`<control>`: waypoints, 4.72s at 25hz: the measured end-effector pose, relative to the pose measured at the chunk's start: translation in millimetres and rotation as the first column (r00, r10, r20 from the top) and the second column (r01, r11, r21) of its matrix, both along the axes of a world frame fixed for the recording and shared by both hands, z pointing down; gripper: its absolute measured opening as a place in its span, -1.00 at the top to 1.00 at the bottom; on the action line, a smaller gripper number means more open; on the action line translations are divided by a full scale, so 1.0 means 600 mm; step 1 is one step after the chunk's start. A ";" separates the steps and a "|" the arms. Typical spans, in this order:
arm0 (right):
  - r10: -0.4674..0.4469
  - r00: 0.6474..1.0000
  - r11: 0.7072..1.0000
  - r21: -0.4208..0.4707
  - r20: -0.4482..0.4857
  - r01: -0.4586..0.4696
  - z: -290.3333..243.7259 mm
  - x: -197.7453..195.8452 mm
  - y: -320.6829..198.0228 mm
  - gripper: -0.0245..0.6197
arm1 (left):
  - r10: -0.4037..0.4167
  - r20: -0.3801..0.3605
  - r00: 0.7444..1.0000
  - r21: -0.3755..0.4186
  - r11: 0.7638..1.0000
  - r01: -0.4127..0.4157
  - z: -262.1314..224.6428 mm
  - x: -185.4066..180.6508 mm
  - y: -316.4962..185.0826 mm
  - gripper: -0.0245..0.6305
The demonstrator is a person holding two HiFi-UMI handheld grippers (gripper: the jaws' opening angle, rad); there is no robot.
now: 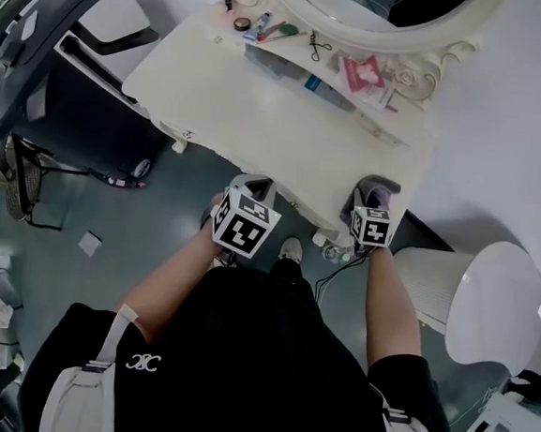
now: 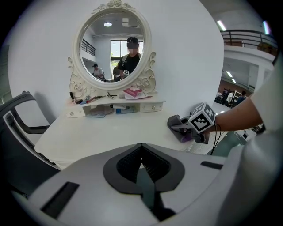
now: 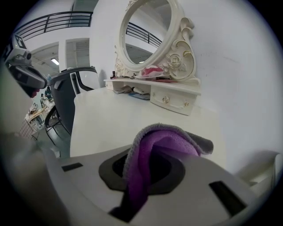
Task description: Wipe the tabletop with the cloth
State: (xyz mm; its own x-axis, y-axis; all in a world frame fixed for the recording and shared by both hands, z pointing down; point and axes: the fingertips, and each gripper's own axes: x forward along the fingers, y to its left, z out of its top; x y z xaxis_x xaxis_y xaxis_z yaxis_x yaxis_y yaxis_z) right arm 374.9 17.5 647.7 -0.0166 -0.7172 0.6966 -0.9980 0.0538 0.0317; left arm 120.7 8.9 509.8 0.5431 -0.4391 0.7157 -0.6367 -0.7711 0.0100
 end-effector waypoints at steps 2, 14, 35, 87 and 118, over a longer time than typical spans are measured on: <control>0.014 1.000 1.000 0.003 -0.008 -0.014 0.000 -0.020 0.018 0.80 | 0.020 -0.003 1.000 -0.004 1.000 -0.020 0.004 -0.011 0.003 0.91; 0.142 0.990 0.990 0.015 -0.020 -0.142 0.003 -0.071 0.063 0.80 | 0.077 -0.018 0.997 -0.013 0.997 -0.077 0.012 -0.083 0.026 0.92; 0.182 0.977 0.983 -0.045 0.110 -0.178 -0.004 -0.017 0.013 0.80 | 0.076 0.017 0.997 -0.097 0.992 -0.074 0.063 -0.076 0.017 0.91; 0.211 0.951 0.977 -0.082 0.226 -0.198 -0.009 -0.085 -0.303 0.80 | 0.132 0.031 0.991 -0.089 0.988 -0.129 0.018 -0.009 -0.368 0.91; 0.021 0.979 0.997 -0.078 0.204 -0.005 -0.027 -0.552 -0.607 0.80 | -0.009 -0.075 0.997 -0.113 0.994 0.001 0.018 -0.377 -0.528 0.91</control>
State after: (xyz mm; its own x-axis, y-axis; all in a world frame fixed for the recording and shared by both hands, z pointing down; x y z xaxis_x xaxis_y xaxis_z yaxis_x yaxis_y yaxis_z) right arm 43.6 -346.7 631.3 -0.1550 -0.6629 0.7325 -0.9837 0.0350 -0.1766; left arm -105.7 -307.7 520.9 0.5951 -0.3609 0.7181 -0.6346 -0.7593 0.1442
